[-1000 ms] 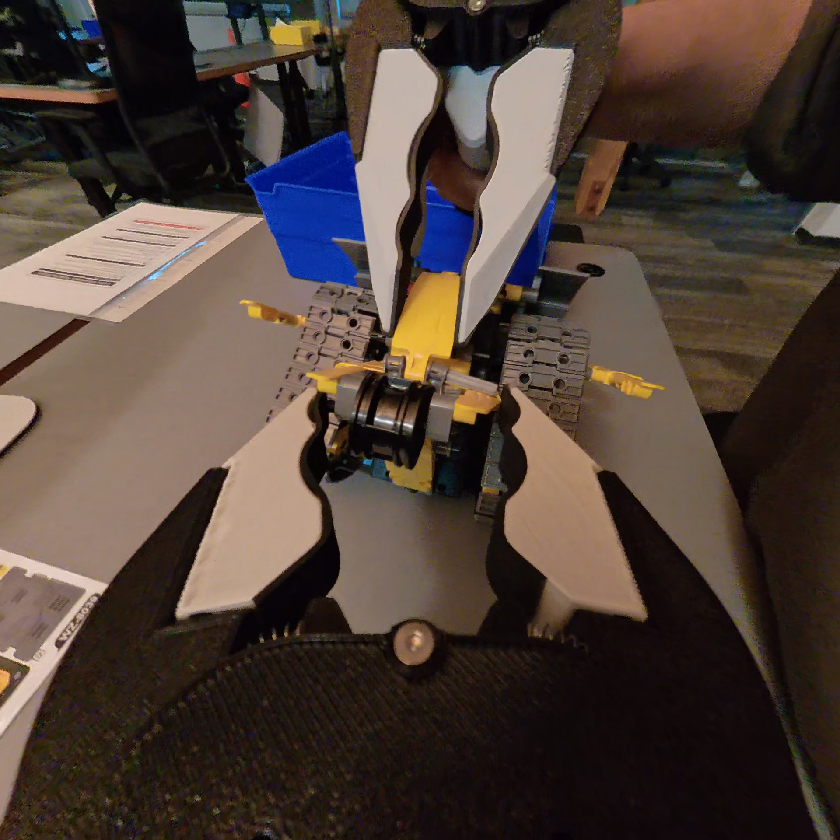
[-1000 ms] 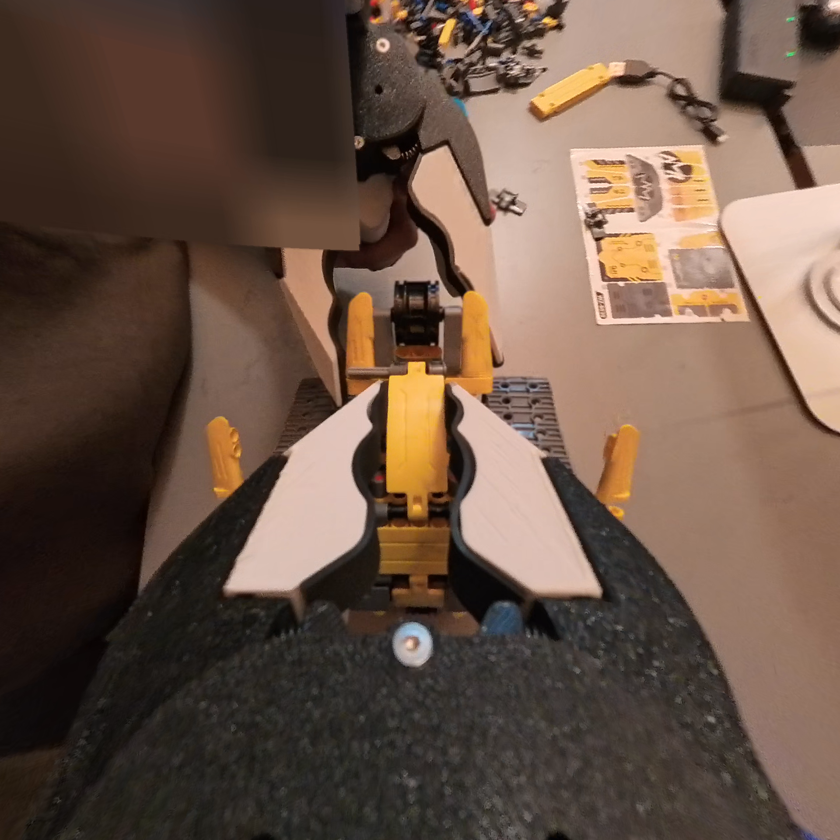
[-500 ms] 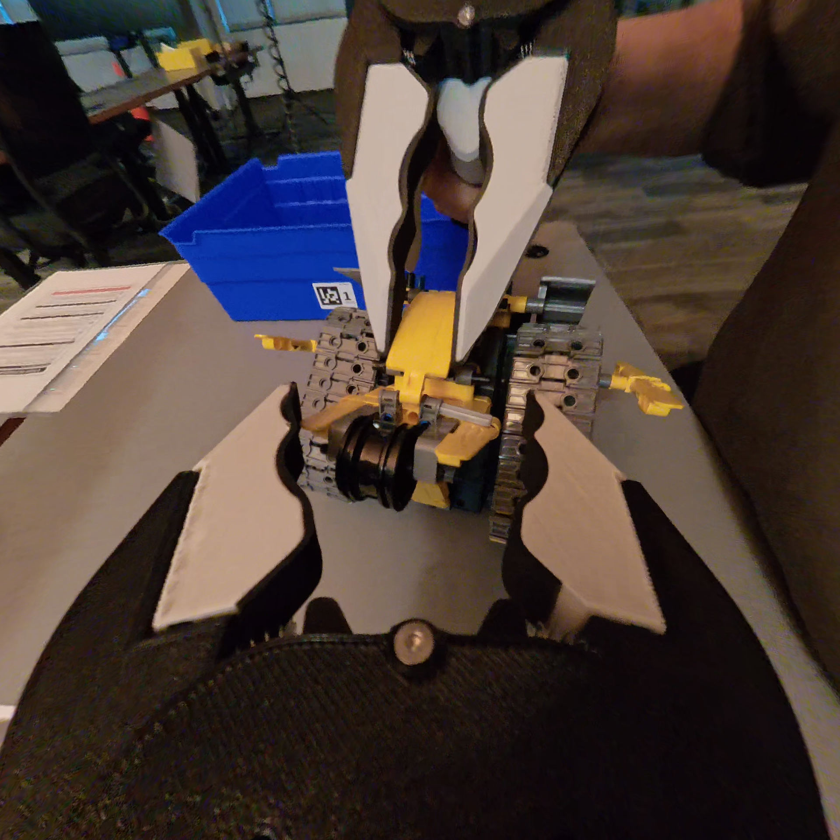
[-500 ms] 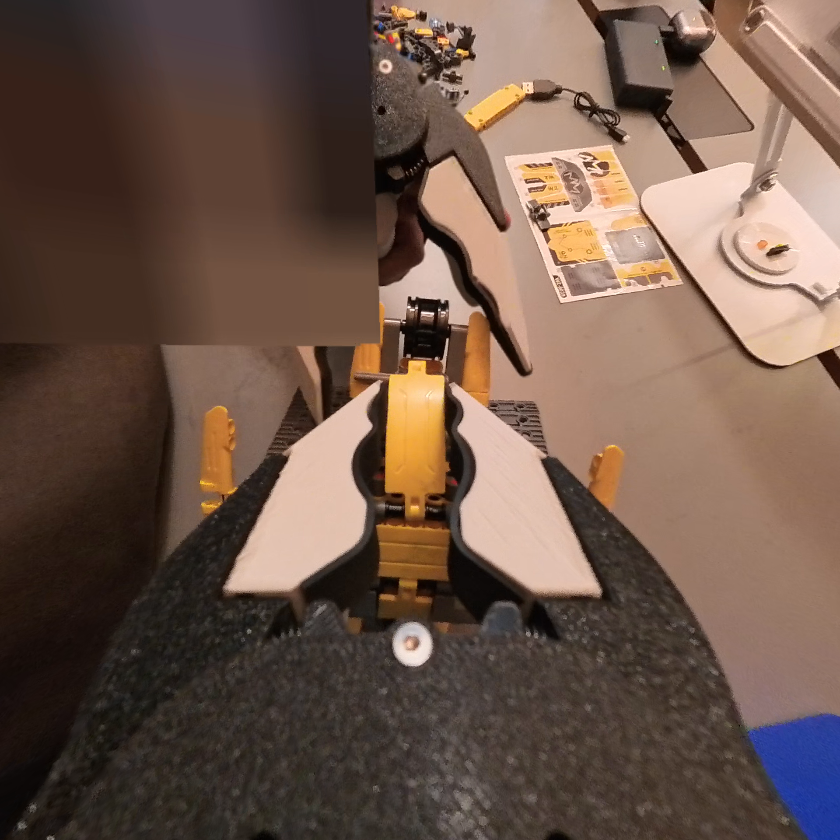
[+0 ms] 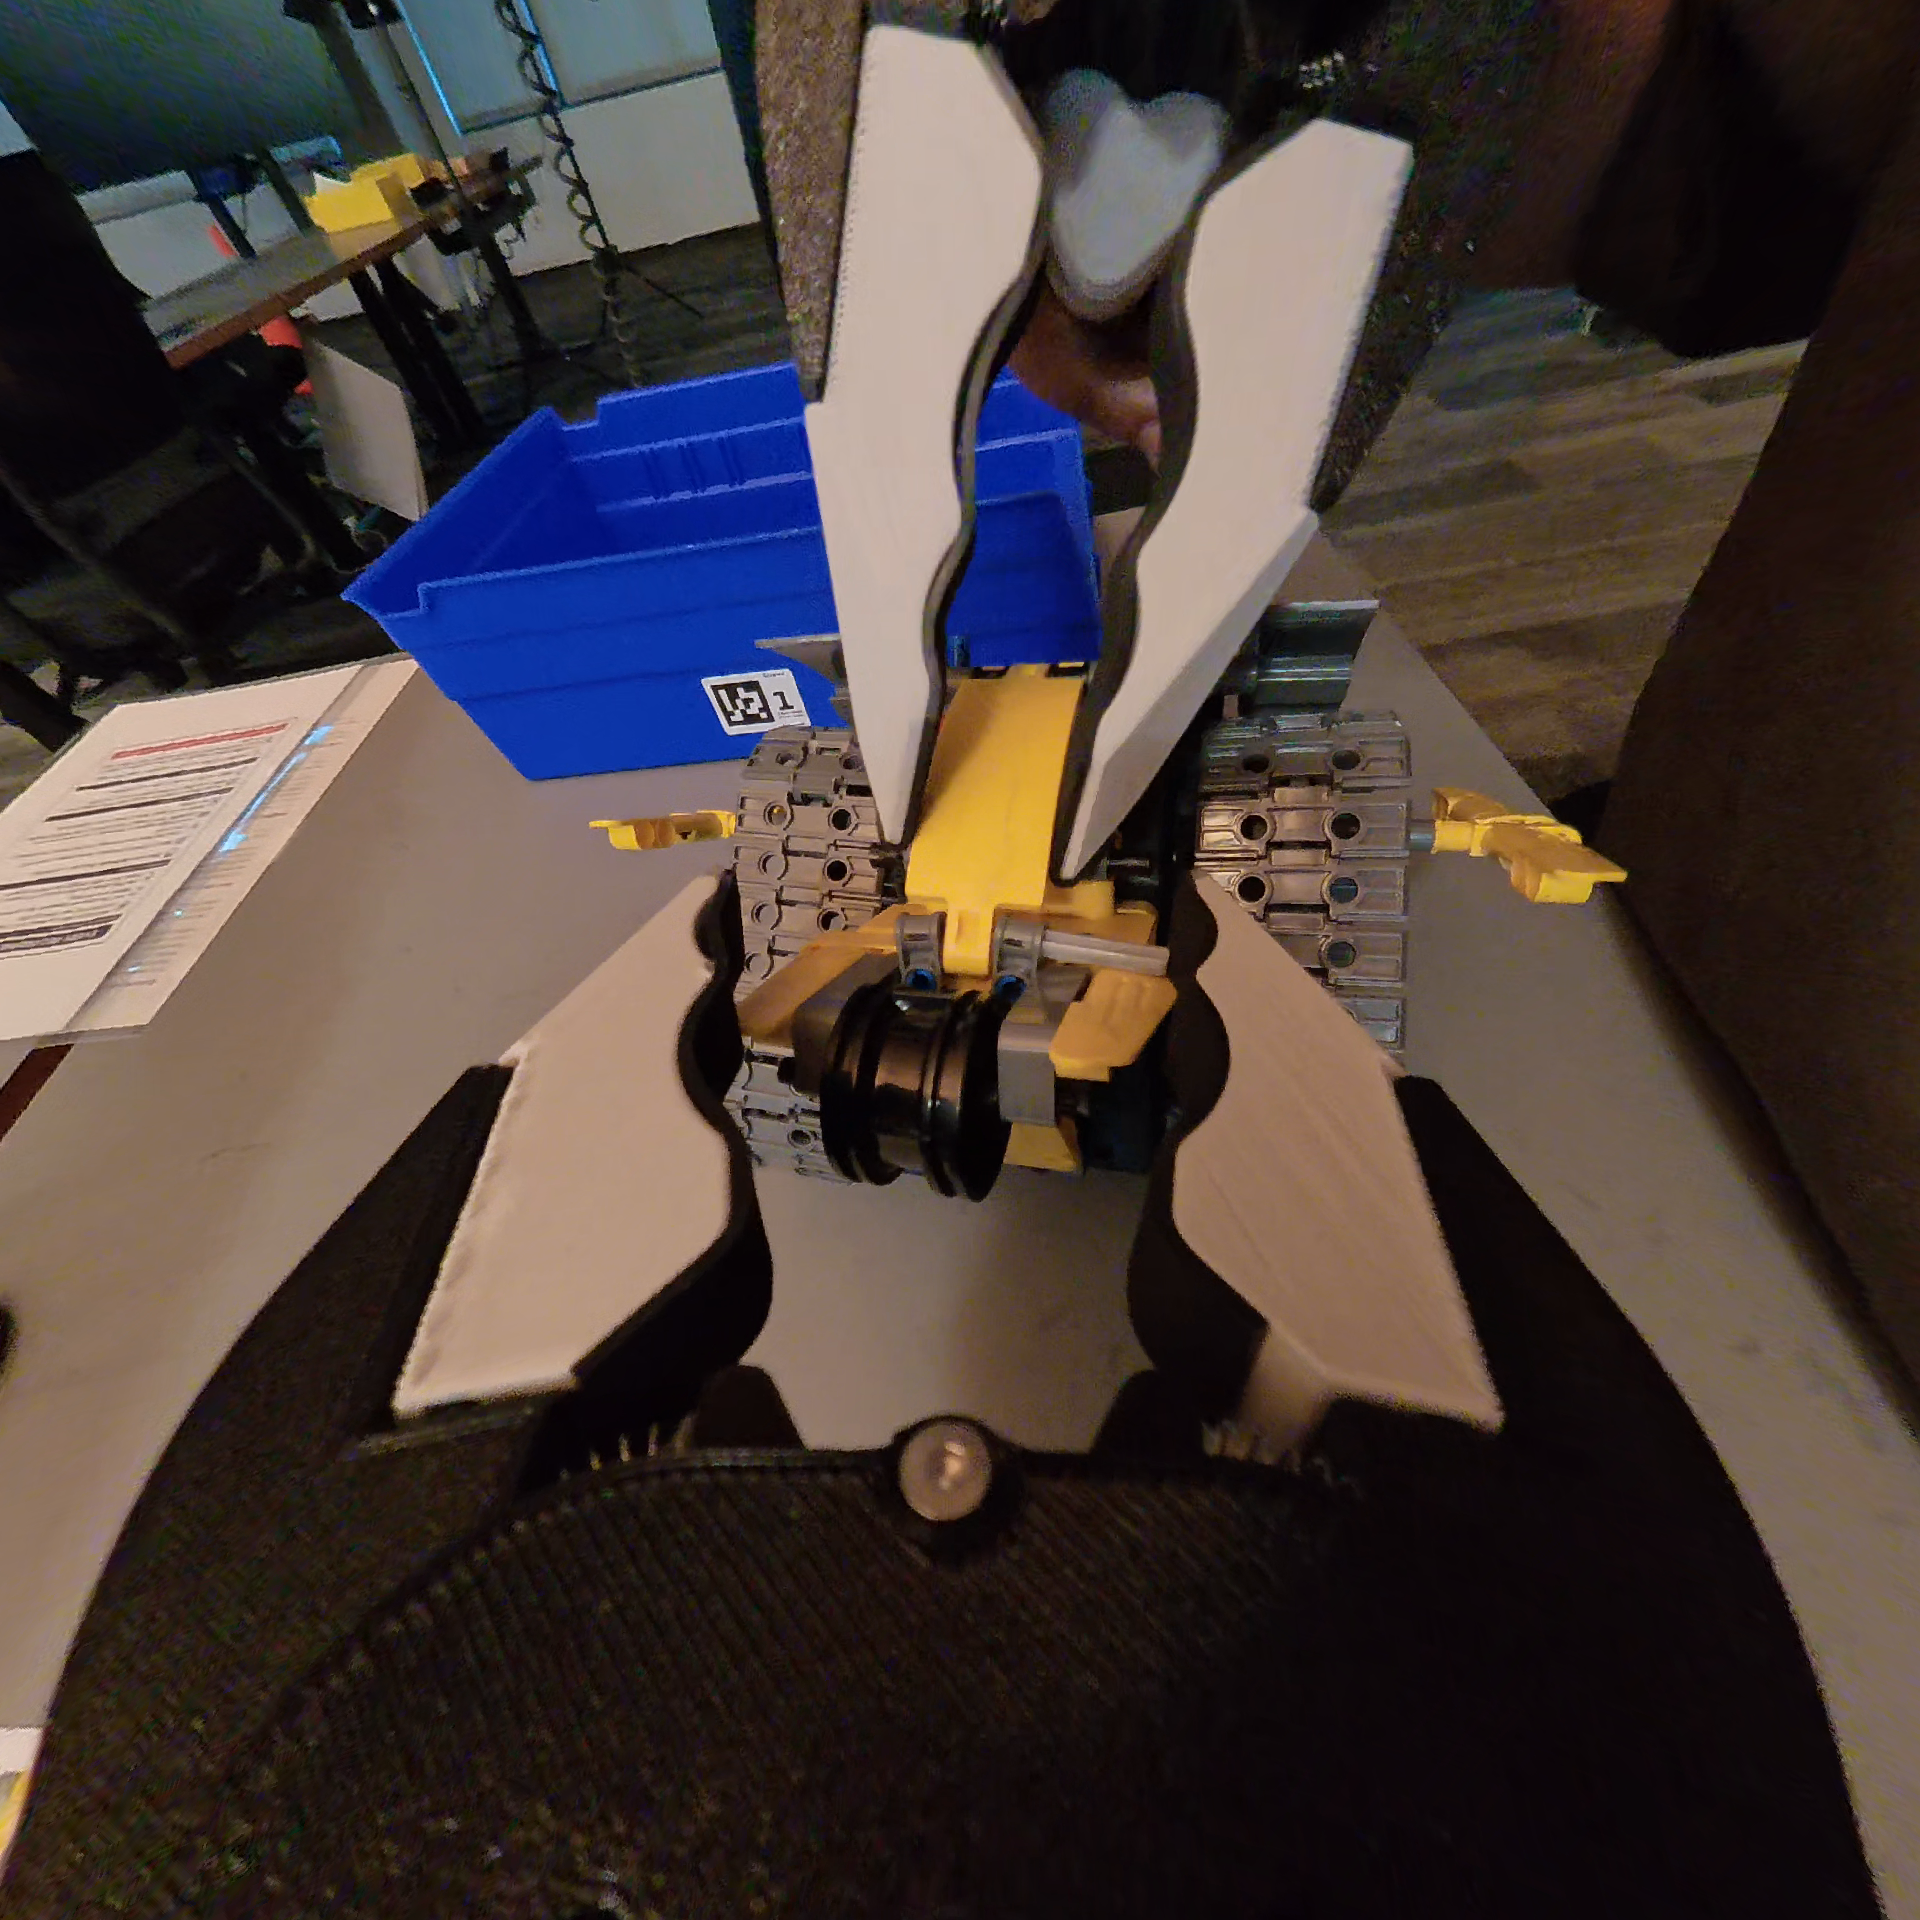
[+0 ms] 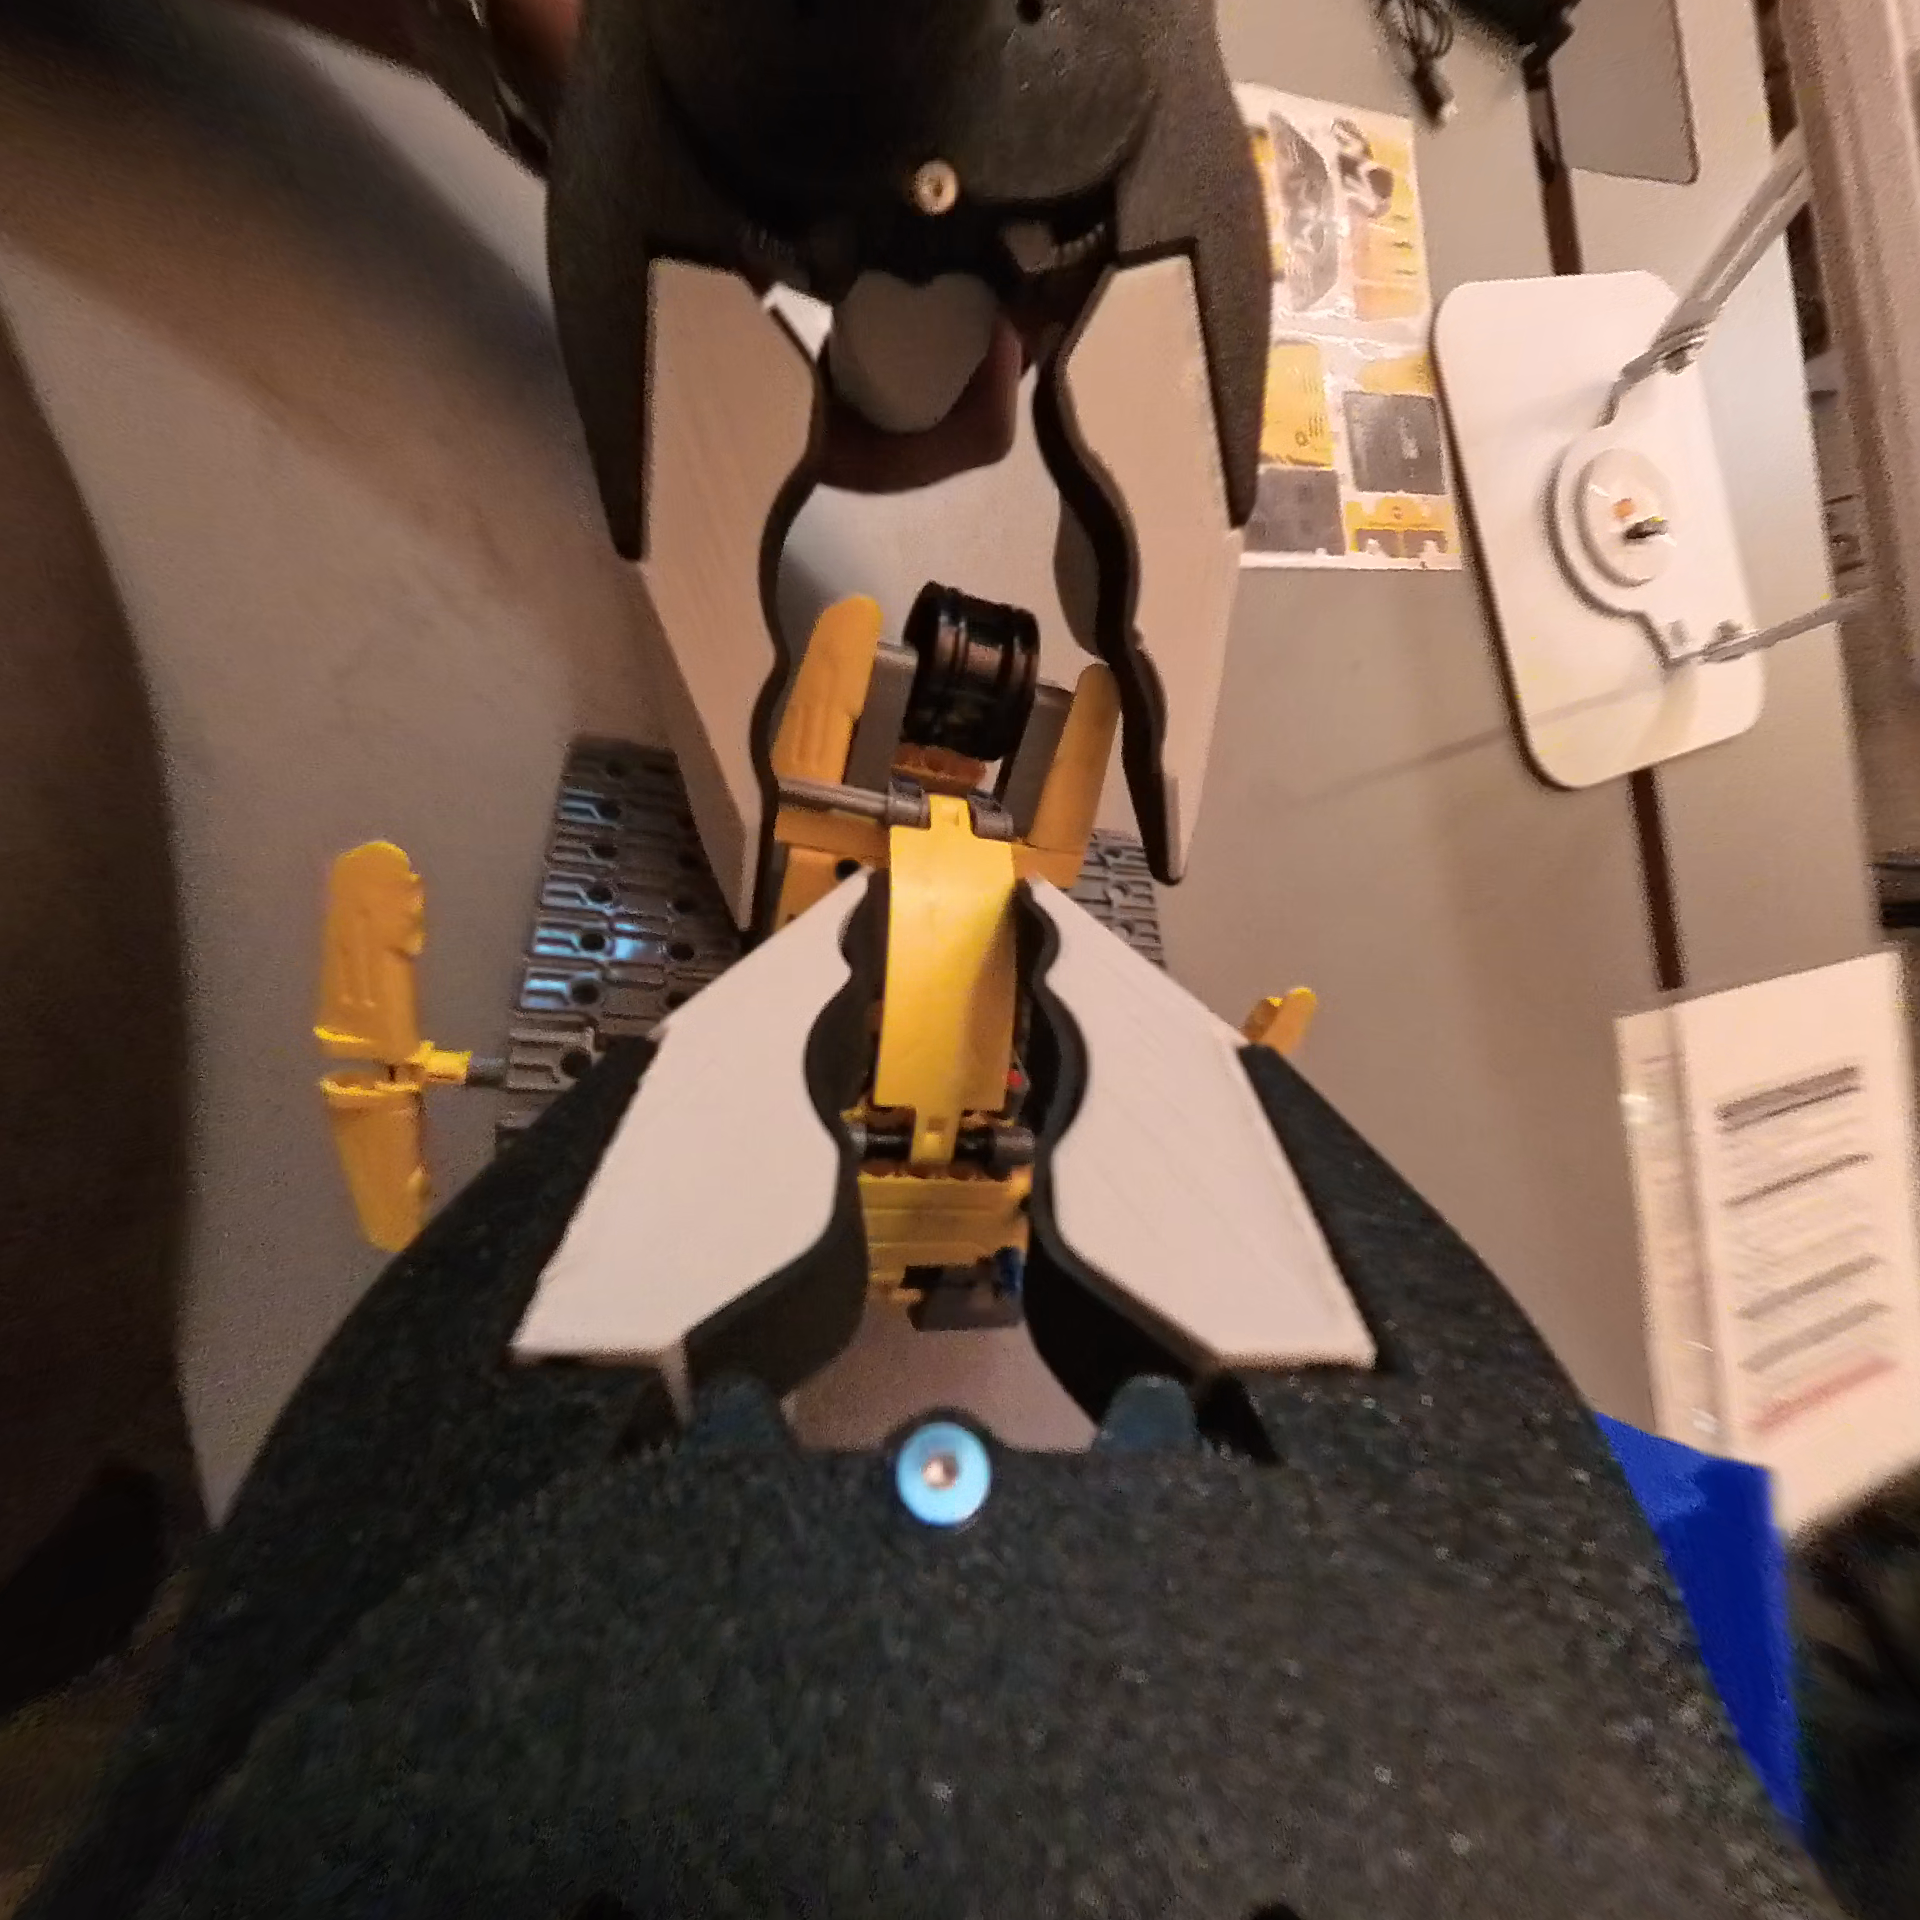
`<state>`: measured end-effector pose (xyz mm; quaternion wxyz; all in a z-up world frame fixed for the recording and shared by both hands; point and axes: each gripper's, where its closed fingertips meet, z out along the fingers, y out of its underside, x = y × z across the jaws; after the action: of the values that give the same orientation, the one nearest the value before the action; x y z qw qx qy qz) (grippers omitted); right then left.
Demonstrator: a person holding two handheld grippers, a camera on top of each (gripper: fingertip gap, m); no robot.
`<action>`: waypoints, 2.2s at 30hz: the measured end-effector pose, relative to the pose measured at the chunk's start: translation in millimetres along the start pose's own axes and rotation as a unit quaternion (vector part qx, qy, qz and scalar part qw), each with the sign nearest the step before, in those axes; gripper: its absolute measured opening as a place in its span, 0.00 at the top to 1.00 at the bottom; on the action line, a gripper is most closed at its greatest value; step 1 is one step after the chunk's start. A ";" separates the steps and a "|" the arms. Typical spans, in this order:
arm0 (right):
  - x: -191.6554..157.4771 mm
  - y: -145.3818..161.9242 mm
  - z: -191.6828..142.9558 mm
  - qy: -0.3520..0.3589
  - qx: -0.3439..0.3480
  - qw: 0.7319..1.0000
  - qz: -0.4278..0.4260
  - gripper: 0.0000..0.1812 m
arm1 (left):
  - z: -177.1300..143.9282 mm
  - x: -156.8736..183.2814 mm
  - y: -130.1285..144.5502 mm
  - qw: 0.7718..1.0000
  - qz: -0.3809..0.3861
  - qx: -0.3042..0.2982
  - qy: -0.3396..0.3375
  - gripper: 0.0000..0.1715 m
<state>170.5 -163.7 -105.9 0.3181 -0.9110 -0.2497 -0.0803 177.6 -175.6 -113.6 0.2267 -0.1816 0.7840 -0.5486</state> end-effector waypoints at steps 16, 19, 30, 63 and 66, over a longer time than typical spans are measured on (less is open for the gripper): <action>2.3 4.8 -0.2 0.019 -0.003 0.999 0.043 0.88 | 0.0 5.6 -0.5 0.999 -0.004 0.029 -0.016 0.67; -2.3 9.0 -0.5 0.003 -0.011 0.998 0.057 0.88 | 4.9 10.9 2.2 0.999 -0.022 0.028 -0.001 0.66; -8.5 7.8 -6.8 0.007 0.014 0.998 0.056 0.88 | -5.7 13.7 2.3 0.998 -0.050 0.034 -0.014 0.57; -54.7 14.5 -28.1 -0.080 0.044 0.995 -0.049 0.87 | 18.7 -11.4 78.9 0.982 -0.104 -0.129 0.093 0.35; -56.2 15.3 -29.1 -0.083 0.045 0.994 -0.052 0.87 | 30.9 -12.5 89.6 0.979 -0.083 -0.164 0.090 0.36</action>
<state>130.1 -214.7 -108.5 0.3320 -0.8852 -0.3257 -0.0099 202.0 -163.2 -205.2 0.0763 -0.2309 0.8625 -0.4438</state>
